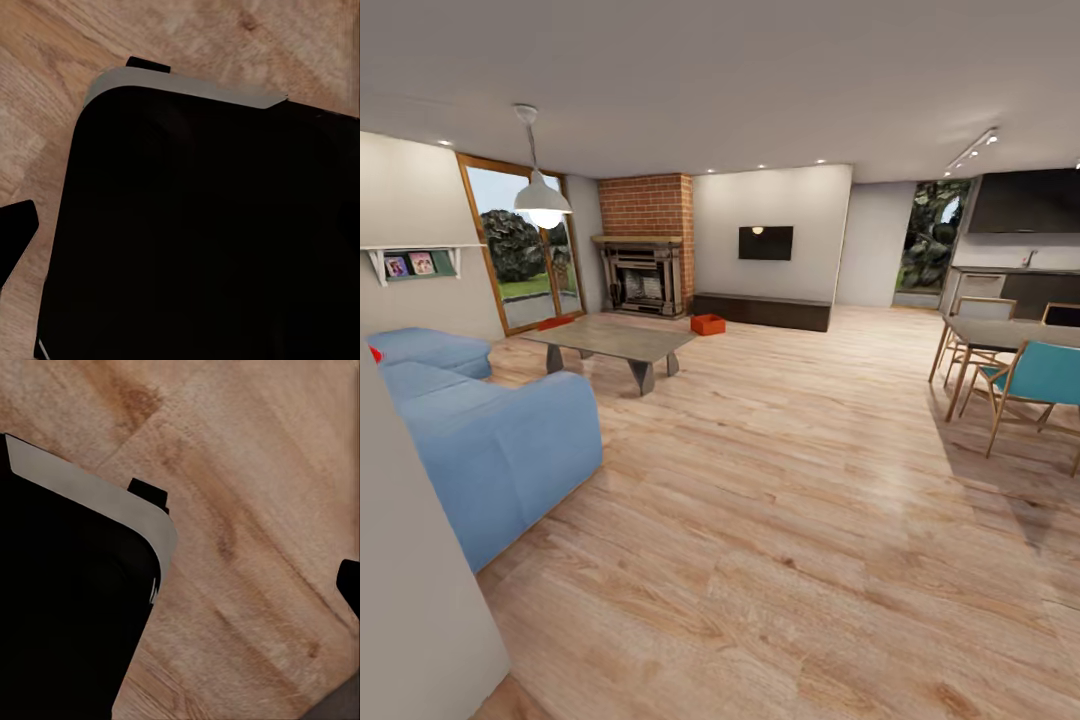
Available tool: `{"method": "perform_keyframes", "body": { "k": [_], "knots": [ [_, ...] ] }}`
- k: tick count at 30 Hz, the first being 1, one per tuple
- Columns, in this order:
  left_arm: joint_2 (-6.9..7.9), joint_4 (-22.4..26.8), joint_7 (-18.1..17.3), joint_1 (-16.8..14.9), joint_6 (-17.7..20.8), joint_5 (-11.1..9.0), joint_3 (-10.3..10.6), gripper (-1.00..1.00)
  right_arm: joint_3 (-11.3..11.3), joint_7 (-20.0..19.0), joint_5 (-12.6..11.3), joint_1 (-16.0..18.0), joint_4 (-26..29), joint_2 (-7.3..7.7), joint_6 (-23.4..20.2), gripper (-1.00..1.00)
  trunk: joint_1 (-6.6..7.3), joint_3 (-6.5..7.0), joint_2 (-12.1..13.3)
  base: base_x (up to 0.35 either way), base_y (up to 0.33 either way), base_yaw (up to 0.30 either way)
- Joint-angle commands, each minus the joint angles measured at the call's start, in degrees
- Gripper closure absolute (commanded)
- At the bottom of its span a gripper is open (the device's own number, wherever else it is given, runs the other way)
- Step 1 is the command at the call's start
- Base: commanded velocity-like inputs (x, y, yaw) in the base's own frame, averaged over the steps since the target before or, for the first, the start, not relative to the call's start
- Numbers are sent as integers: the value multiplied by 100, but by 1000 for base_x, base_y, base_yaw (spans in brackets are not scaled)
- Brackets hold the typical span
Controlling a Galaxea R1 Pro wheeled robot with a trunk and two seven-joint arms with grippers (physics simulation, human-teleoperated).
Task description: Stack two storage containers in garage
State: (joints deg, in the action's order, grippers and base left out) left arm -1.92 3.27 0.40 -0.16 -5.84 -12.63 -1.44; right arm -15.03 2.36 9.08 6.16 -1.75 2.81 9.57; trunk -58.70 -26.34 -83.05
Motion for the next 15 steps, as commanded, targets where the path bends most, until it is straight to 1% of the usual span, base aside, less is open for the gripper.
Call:
{"method": "perform_keyframes", "body": {
  "k": [1, 15],
  "knots": [
    [-2, 3, 4, -2, -12, -21, -12, -100, 0, 27, 59, 8, -19, 3, 32, -100, -3, -5, -3, 325, 0, 0],
    [-2, -1, 4, -2, -24, -16, -6, -100, -8, 32, 76, 8, -17, 5, 36, -100, -3, -5, -3, 325, 0, 0]
  ]
}}
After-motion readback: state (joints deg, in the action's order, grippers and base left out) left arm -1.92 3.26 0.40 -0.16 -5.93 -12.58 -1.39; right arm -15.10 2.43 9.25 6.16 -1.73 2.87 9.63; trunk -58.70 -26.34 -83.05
